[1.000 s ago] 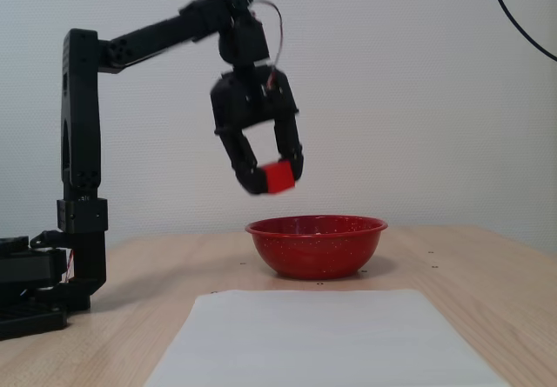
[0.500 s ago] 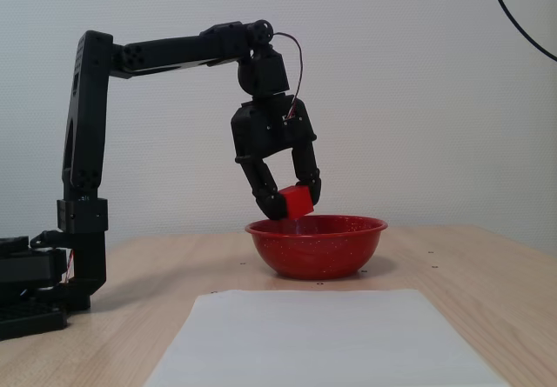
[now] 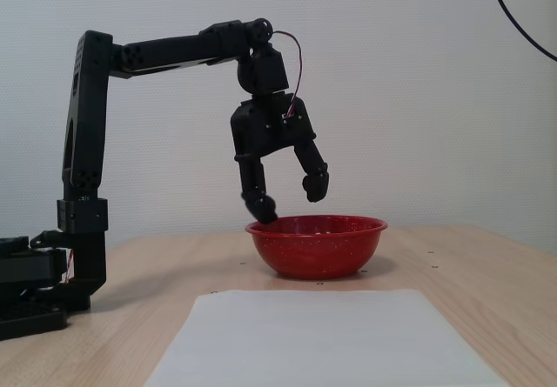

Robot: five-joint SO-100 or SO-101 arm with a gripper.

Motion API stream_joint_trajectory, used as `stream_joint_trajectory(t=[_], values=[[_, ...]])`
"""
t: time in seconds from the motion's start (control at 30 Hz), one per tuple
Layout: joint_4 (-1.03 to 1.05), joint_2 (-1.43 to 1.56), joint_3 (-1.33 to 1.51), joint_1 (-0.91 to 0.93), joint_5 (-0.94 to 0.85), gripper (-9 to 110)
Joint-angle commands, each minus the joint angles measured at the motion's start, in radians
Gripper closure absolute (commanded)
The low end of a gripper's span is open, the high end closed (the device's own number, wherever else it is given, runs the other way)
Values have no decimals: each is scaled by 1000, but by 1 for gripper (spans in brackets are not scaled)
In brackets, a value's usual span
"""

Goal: Grasp the red cube and put it in the red bowl.

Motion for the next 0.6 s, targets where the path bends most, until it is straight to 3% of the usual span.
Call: stream_joint_trajectory(t=[0.0,0.23,0.57], values=[[26,78,-141,-17,-6,74],[31,121,-189,-48,11,101],[80,213,-186,-98,17,101]])
